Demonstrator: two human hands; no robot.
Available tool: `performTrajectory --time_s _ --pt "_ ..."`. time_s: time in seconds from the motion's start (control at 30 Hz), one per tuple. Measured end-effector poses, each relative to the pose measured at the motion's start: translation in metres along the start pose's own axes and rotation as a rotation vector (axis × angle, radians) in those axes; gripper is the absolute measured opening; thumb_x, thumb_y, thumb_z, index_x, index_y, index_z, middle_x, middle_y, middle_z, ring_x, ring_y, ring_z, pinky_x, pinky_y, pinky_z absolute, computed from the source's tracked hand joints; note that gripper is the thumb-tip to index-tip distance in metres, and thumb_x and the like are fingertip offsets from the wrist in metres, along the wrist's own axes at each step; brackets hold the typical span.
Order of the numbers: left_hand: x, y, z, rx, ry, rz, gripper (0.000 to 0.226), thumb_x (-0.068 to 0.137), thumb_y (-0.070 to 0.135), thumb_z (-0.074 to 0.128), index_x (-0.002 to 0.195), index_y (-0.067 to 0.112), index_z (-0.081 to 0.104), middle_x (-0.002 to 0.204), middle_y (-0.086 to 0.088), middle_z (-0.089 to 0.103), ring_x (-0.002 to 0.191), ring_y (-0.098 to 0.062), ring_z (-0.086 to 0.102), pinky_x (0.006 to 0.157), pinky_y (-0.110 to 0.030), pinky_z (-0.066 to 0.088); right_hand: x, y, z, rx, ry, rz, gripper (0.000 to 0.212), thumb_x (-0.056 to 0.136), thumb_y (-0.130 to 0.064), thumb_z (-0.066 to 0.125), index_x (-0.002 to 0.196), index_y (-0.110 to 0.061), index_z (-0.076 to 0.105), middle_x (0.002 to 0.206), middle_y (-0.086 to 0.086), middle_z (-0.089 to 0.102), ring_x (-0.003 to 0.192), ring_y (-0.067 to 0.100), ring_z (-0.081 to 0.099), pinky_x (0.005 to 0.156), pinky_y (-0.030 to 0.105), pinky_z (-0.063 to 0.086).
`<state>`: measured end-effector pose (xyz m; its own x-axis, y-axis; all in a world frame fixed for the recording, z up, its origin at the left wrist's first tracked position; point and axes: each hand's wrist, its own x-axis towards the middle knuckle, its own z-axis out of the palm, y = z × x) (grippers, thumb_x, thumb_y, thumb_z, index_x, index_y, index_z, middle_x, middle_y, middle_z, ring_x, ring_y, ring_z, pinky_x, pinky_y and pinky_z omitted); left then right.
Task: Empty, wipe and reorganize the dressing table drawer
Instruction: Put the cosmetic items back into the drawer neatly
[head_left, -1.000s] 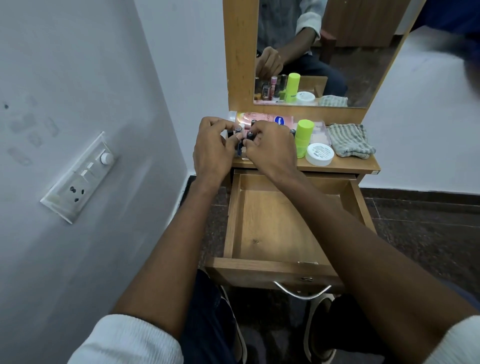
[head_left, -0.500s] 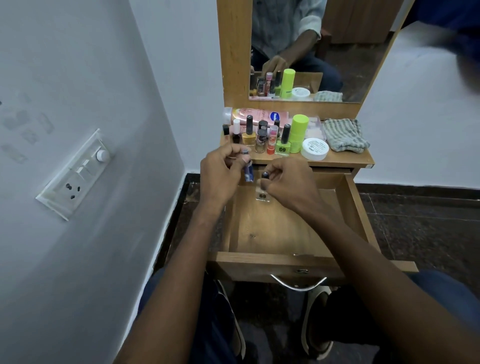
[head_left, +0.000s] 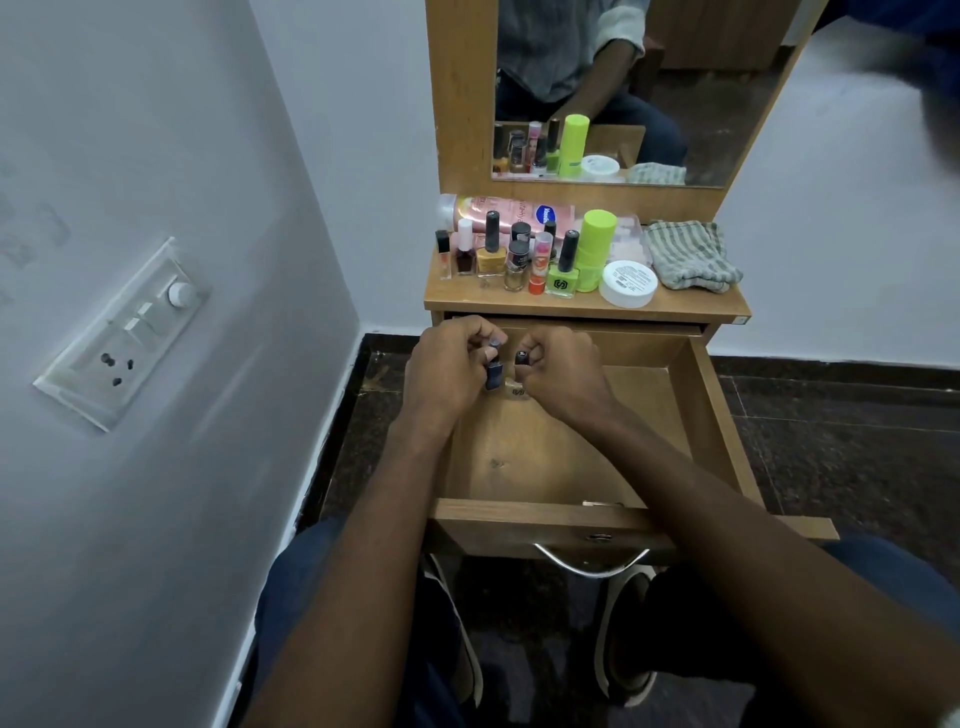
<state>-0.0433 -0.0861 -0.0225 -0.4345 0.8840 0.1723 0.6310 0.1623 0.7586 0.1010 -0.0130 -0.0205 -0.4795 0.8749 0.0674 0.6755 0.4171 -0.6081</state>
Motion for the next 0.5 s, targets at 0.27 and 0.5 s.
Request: performTrajectory --time_s 0.27,0.5 --pt "-0.001 -0.006 0.001 0.001 -0.016 -0.039 0.020 0.099 0.013 0.073 0.103 0.032 0.078 0.100 0.017 0.076 0.095 -0.001 0.069 0.089 -0.036 0.061 0.006 -0.001 0.006 -0.028 -0.043 -0.053 0.017 0.079 -0.004 0.078 0.084 -0.019 0.075 0.079 -0.001 0.072 0.077 0.019 0.069 0.072 0.043 0.062" --pt "0.000 -0.010 -0.003 0.013 -0.095 0.004 0.022 0.095 0.013 0.076 0.104 0.033 0.081 0.097 0.020 0.077 0.094 0.003 0.070 0.090 -0.040 0.062 -0.004 -0.001 0.002 0.131 0.002 -0.002 0.049 0.067 0.001 0.082 0.106 -0.017 0.058 0.095 -0.002 0.064 0.085 0.016 0.062 0.068 0.035 0.055"
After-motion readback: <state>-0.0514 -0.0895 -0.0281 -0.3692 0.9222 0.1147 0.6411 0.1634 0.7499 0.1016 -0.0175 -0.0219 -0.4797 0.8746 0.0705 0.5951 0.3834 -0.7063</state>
